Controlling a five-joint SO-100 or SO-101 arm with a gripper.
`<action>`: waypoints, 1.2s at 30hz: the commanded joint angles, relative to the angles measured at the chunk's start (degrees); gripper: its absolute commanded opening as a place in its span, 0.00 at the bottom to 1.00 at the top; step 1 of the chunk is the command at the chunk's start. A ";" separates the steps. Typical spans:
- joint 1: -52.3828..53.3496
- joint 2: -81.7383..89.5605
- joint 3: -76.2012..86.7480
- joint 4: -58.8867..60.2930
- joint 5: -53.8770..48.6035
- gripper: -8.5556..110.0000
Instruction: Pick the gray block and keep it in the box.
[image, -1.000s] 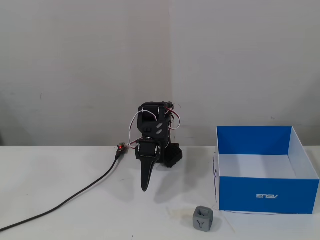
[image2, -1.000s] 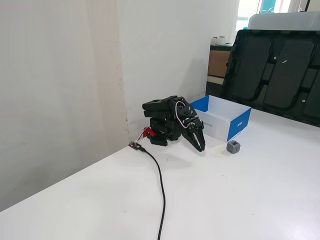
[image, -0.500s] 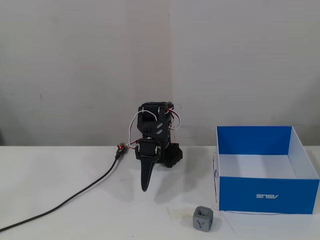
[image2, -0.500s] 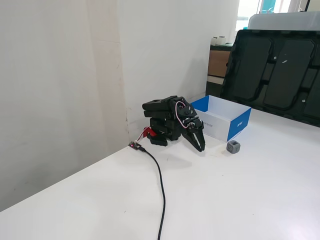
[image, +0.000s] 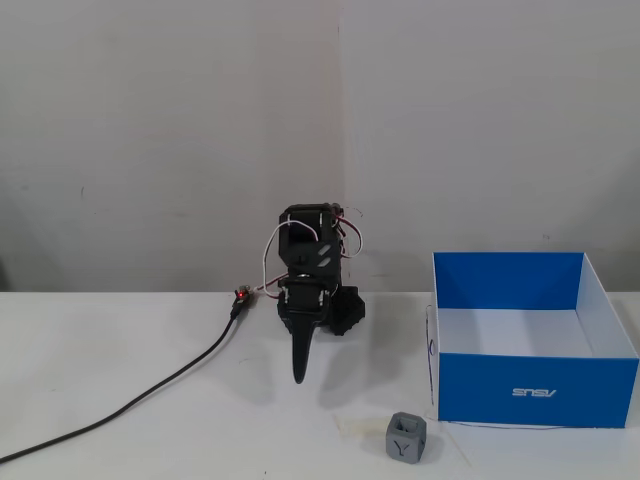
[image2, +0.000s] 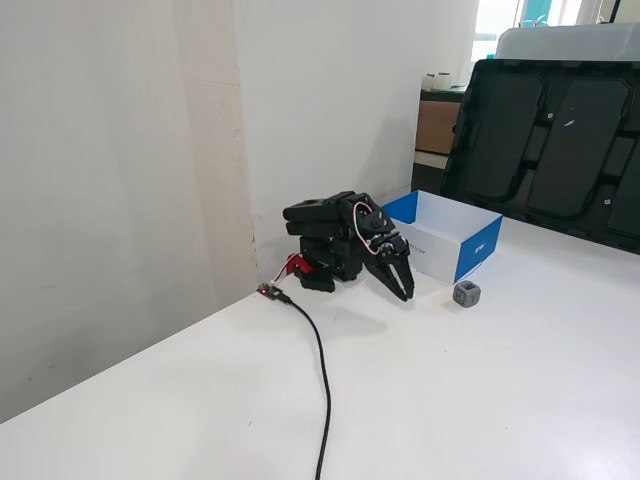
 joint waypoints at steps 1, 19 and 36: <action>-1.93 6.77 -0.44 -3.52 -1.85 0.07; -11.07 -15.64 -12.74 -11.60 -6.15 0.07; -15.47 -47.46 -31.46 -16.17 -11.16 0.07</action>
